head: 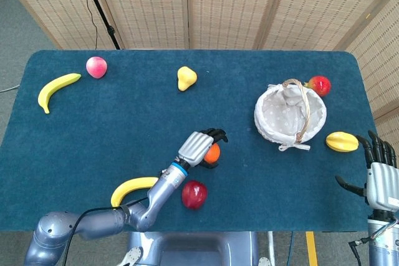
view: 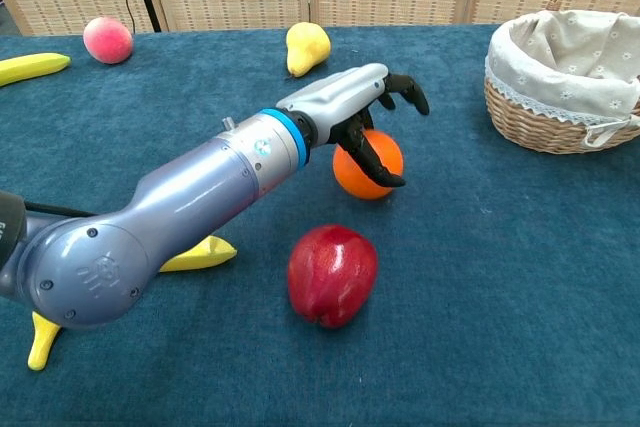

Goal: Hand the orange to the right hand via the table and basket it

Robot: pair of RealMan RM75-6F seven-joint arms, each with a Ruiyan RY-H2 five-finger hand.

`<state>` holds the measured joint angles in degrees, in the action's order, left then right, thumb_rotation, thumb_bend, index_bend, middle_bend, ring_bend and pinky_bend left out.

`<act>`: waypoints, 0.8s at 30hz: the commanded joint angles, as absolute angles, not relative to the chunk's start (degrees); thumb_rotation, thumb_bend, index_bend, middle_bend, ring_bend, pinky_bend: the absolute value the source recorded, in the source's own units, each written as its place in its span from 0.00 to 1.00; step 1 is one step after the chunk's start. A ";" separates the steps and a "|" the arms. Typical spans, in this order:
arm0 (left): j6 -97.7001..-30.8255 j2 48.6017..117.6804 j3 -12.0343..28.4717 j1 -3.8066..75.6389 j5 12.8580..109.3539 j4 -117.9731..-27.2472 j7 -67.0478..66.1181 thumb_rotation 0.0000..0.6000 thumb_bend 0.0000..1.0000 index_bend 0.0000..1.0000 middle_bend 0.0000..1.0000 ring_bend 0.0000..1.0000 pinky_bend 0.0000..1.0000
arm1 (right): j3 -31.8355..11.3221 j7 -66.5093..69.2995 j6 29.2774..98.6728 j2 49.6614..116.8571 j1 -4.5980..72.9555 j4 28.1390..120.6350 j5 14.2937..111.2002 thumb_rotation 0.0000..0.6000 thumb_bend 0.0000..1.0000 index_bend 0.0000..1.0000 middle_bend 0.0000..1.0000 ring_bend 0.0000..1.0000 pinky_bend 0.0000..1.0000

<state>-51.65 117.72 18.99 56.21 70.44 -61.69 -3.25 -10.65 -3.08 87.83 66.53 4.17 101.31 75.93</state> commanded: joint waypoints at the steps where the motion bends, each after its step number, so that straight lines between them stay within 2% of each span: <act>1: -50.89 116.58 19.15 56.18 69.75 -62.68 -4.02 1.00 0.10 0.12 0.02 0.03 0.15 | -10.64 -3.12 87.79 66.55 4.21 101.31 76.02 1.00 0.00 0.13 0.03 0.00 0.00; 4: -49.68 115.15 19.05 56.09 68.42 -64.04 -5.86 1.00 0.08 0.05 0.00 0.00 0.03 | -10.58 -3.18 87.66 66.61 4.28 101.40 76.15 1.00 0.00 0.13 0.03 0.00 0.00; 6: -49.21 114.50 19.03 55.89 67.46 -64.95 -6.68 1.00 0.07 0.03 0.00 0.00 0.00 | -10.51 -3.06 87.57 66.59 4.29 101.50 76.28 1.00 0.00 0.13 0.03 0.00 0.00; 16: -51.14 110.89 18.41 54.38 66.79 -70.20 -9.36 1.00 0.07 0.03 0.00 0.00 0.00 | -10.58 -3.01 87.34 66.66 4.36 101.34 76.09 1.00 0.00 0.13 0.03 0.00 0.00; 21: -55.51 104.36 18.46 51.54 66.80 -78.60 -13.51 1.00 0.07 0.03 0.00 0.00 0.00 | -10.98 -3.01 86.99 66.92 4.37 100.44 74.77 1.00 0.00 0.13 0.03 0.00 0.00; 24: -59.79 97.63 17.73 47.95 66.50 -87.33 -17.71 1.00 0.07 0.03 0.00 0.00 0.00 | -11.18 -2.79 86.30 67.16 4.57 99.72 73.89 1.00 0.00 0.13 0.03 0.00 0.00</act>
